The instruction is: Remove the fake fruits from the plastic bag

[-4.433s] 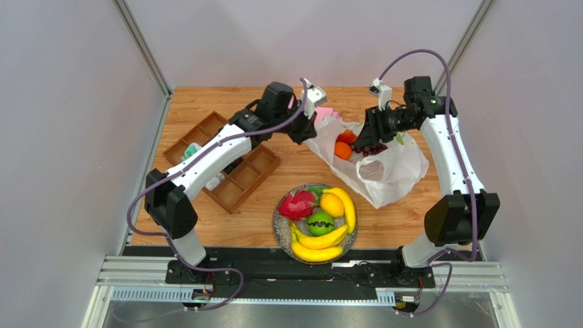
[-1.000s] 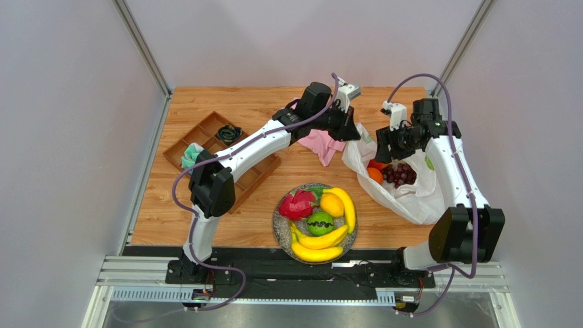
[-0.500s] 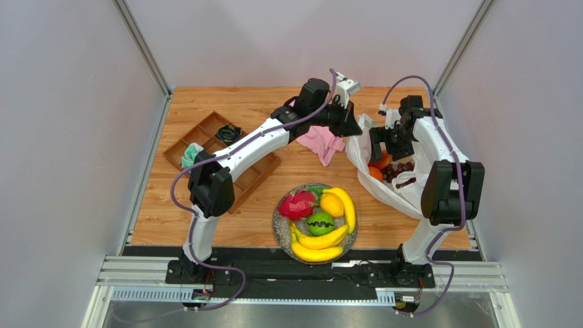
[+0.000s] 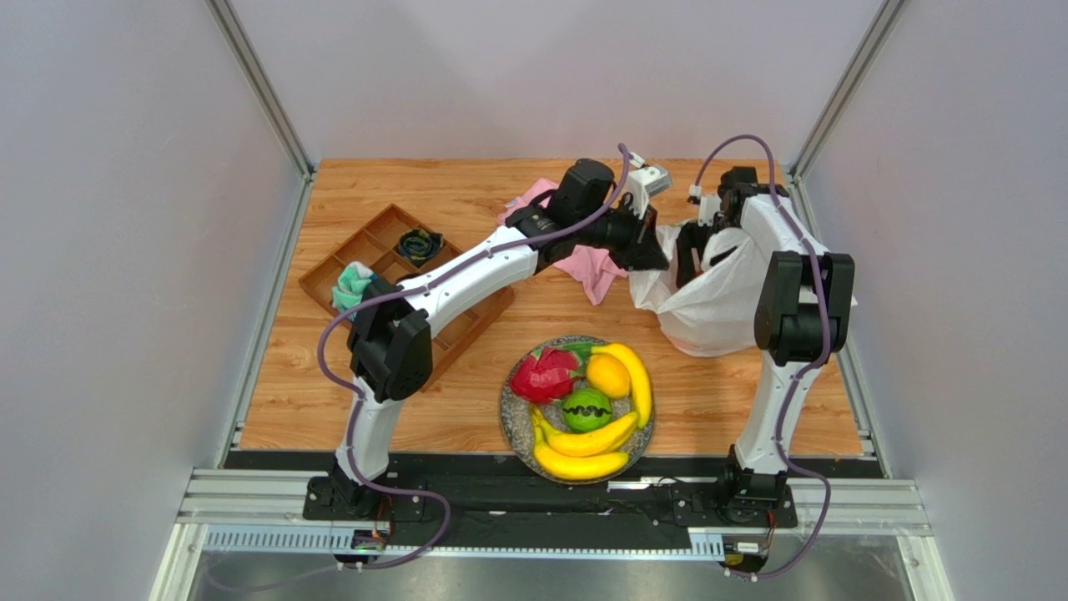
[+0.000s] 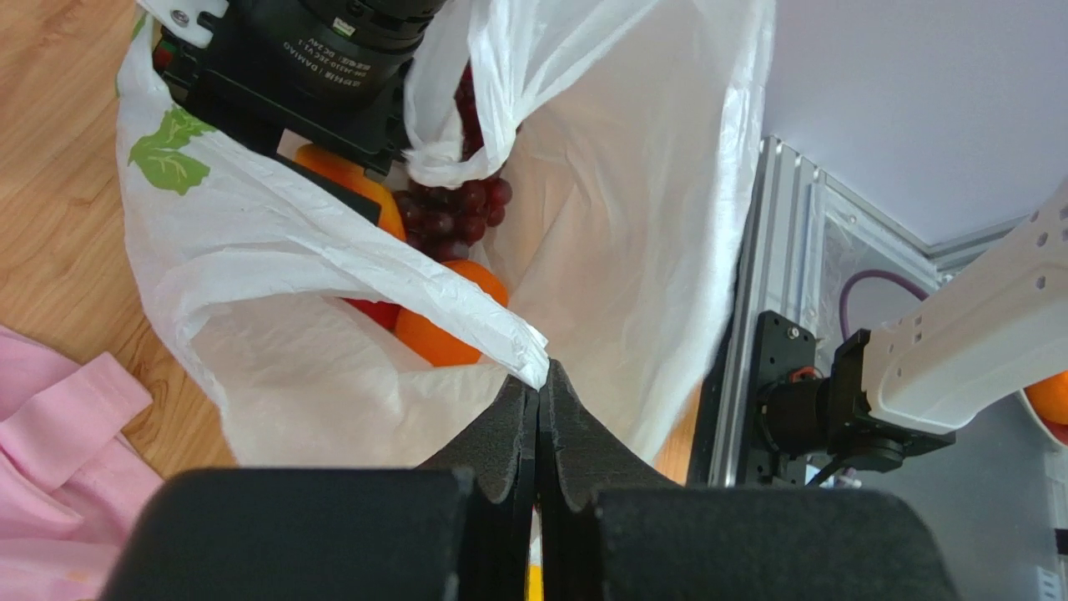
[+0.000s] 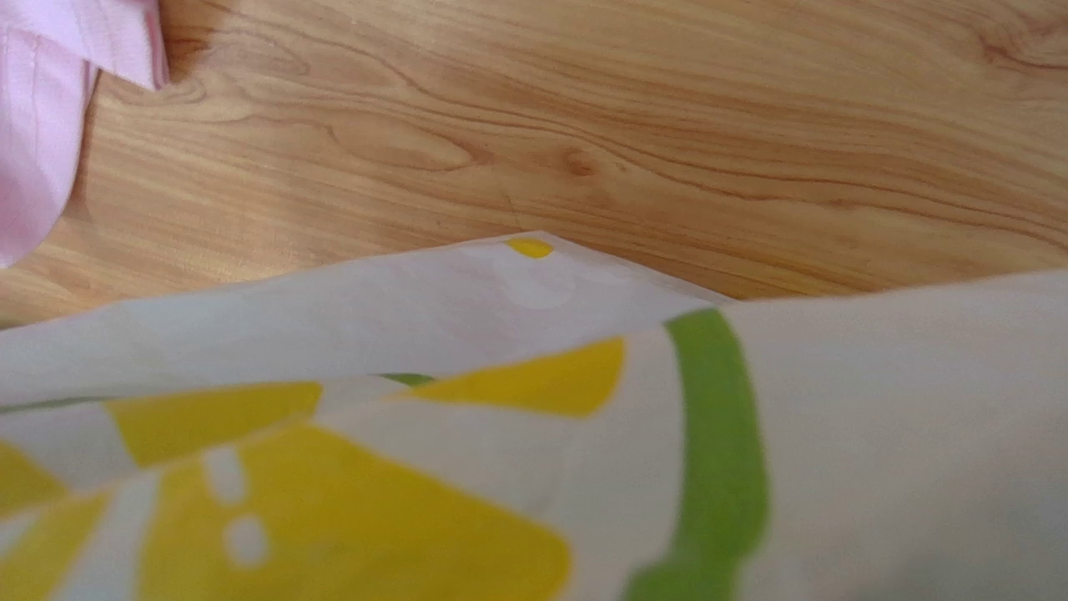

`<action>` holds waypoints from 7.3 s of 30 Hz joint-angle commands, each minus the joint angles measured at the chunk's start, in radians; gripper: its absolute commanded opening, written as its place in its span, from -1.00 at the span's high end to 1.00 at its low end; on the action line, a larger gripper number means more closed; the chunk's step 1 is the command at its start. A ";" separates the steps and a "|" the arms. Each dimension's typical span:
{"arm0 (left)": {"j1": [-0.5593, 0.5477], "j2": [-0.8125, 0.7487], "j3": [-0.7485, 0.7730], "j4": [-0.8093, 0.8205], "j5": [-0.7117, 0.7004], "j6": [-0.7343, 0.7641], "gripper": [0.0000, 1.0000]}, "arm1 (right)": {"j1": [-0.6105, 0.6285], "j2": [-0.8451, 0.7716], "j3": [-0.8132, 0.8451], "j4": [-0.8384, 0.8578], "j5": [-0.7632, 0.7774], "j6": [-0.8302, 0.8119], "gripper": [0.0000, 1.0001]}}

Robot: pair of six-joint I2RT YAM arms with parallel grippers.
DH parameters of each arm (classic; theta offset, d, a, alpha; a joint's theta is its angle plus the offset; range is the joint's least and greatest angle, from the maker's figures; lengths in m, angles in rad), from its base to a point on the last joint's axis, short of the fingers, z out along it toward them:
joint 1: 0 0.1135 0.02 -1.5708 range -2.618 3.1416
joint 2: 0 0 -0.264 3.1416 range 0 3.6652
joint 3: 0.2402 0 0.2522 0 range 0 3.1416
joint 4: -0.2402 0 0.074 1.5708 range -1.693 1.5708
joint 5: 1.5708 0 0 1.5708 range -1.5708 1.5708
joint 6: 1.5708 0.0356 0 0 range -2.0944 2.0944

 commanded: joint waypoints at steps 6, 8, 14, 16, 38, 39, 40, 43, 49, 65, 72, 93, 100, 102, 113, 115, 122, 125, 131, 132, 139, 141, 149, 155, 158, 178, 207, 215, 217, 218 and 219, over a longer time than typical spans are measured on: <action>-0.004 -0.059 0.027 0.014 -0.005 0.039 1.00 | -0.009 -0.122 0.009 -0.040 -0.142 -0.062 0.30; -0.004 -0.059 0.033 0.011 -0.022 0.045 1.00 | -0.009 -0.161 0.001 -0.065 -0.175 -0.079 0.42; 0.004 -0.059 0.050 0.003 -0.038 0.071 1.00 | -0.009 -0.403 -0.081 -0.112 -0.257 -0.151 0.48; 0.007 -0.059 0.054 0.003 -0.042 0.080 1.00 | -0.009 -0.512 -0.109 -0.117 -0.274 -0.182 0.49; 0.146 -0.309 0.012 -0.150 -0.079 0.145 -0.39 | 0.253 -0.831 0.184 -0.335 -0.390 -0.302 0.48; 0.172 -0.336 -0.008 -0.156 -0.077 0.151 -0.40 | 0.290 -0.830 0.172 -0.345 -0.377 -0.314 0.49; 0.185 -0.391 -0.028 -0.167 -0.079 0.160 -0.40 | 0.328 -0.825 0.146 -0.355 -0.339 -0.311 0.49; 0.211 -0.523 -0.122 -0.192 -0.103 0.198 -0.41 | 0.477 -0.775 0.123 -0.355 -0.277 -0.279 0.49; 0.219 -0.803 -0.352 -0.225 -0.102 0.280 -0.41 | 0.577 -0.567 0.107 -0.332 -0.332 -0.177 0.50; 0.562 -0.935 -0.551 -0.137 0.050 0.206 -0.40 | 0.560 -0.198 0.066 -0.349 -0.478 -0.015 0.50; 0.567 -0.920 -0.590 -0.112 0.077 0.188 -0.39 | 0.559 -0.176 -0.080 -0.284 -0.508 0.079 0.40; 0.565 -0.834 -0.587 -0.061 0.119 0.128 -0.37 | 0.536 0.005 0.032 -0.237 -0.459 0.091 -0.17; 0.565 -0.829 -0.597 -0.051 0.131 0.117 -0.36 | 0.533 -0.014 0.061 -0.240 -0.409 0.100 -0.60; 0.565 -0.825 -0.599 -0.045 0.133 0.114 -0.36 | 0.533 -0.027 0.048 -0.240 -0.404 0.103 -0.63; 0.561 -0.811 -0.605 -0.005 0.153 0.080 -0.35 | 0.523 -0.109 0.026 -0.244 -0.300 0.099 -0.97; 0.558 -0.806 -0.602 -0.005 0.153 0.080 -0.35 | 0.523 -0.106 0.023 -0.238 -0.281 0.096 -0.79; 0.548 -0.794 -0.598 -0.005 0.154 0.080 -0.34 | 0.523 -0.093 0.025 -0.301 -0.335 0.080 -0.12; 0.545 -0.791 -0.602 -0.002 0.154 0.080 -0.34 | 0.523 -0.124 -0.041 -0.304 -0.352 0.093 0.02; 0.542 -0.788 -0.611 0.000 0.154 0.077 -0.34 | 0.528 -0.126 -0.103 -0.255 -0.354 0.145 0.04; 0.542 -0.791 -0.613 0.002 0.156 0.074 -0.34 | 0.531 -0.126 -0.103 -0.249 -0.355 0.152 0.03; 0.541 -0.800 -0.621 0.005 0.154 0.074 -0.33 | 0.543 -0.103 -0.066 -0.235 -0.347 0.174 -0.01; 0.541 -0.800 -0.624 0.005 0.156 0.073 -0.33 | 0.545 -0.089 -0.045 -0.231 -0.343 0.177 -0.02; 0.541 -0.798 -0.627 0.008 0.154 0.071 -0.33 | 0.527 -0.064 0.127 -0.270 -0.269 0.128 -0.58; 0.530 -0.782 -0.617 0.012 0.157 0.070 -0.33 | 0.499 -0.109 0.062 -0.306 -0.260 0.083 -0.64; 0.519 -0.769 -0.605 0.014 0.157 0.068 -0.33 | 0.494 -0.130 0.032 -0.290 -0.277 0.080 -0.58; 0.450 -0.648 -0.475 -0.008 0.157 0.070 -0.33 | 0.367 -0.520 -0.186 -0.484 -0.182 -0.322 -0.19; 0.440 -0.608 -0.450 -0.164 0.100 0.198 -0.33 | 0.270 -0.141 -0.284 -0.204 0.010 -0.240 0.43; 0.417 -0.594 -0.446 -0.164 0.099 0.208 -0.33 | 0.272 -0.192 -0.186 -0.290 -0.100 -0.220 0.54; 0.409 -0.597 -0.447 -0.164 0.099 0.209 -0.33 | 0.278 -0.163 -0.150 -0.298 -0.136 -0.199 0.53; 0.407 -0.597 -0.449 -0.166 0.100 0.211 -0.33 | 0.282 -0.152 -0.141 -0.292 -0.140 -0.196 0.53; 0.403 -0.599 -0.452 -0.167 0.100 0.211 -0.33 | 0.290 -0.128 -0.134 -0.289 -0.140 -0.196 0.53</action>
